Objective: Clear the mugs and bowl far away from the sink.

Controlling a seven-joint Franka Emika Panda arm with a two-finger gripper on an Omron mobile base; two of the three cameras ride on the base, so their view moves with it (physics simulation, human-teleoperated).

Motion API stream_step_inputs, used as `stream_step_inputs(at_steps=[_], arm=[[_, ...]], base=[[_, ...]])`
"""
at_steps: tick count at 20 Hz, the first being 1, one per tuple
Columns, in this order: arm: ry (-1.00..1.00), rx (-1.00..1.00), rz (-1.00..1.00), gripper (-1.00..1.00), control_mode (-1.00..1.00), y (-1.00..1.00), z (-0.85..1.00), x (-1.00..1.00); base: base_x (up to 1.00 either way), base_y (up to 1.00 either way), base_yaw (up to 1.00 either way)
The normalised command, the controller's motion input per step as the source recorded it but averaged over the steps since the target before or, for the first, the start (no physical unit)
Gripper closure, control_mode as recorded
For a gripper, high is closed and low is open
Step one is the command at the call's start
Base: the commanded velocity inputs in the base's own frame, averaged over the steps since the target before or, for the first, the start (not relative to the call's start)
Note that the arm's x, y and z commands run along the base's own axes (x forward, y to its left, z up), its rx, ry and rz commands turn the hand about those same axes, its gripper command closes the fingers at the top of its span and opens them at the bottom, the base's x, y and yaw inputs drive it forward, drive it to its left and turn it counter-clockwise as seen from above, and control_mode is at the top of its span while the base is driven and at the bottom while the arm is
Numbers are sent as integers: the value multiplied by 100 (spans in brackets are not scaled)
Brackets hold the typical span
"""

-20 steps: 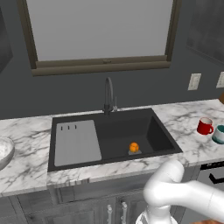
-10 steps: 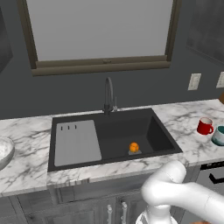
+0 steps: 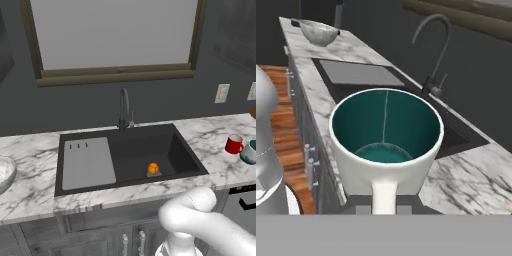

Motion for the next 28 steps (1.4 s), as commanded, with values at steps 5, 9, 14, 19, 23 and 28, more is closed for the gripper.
stream_step_inputs(at_steps=[5,9,14,19,23,28], arm=[[-19,-4,3,100,-100,69,14,-36],[-14,-6,2,100,-100,72,0,-27],[-8,-5,0,100,-100,64,1,-21],[0,-3,0,100,-100,37,0,-6],[0,0,0,100,-100,9,0,0],[0,0,0,100,-100,0,0,0]], base=[[0,0,0],[0,0,0],[0,0,0],[0,0,0],[0,0,0],[0,0,0]])
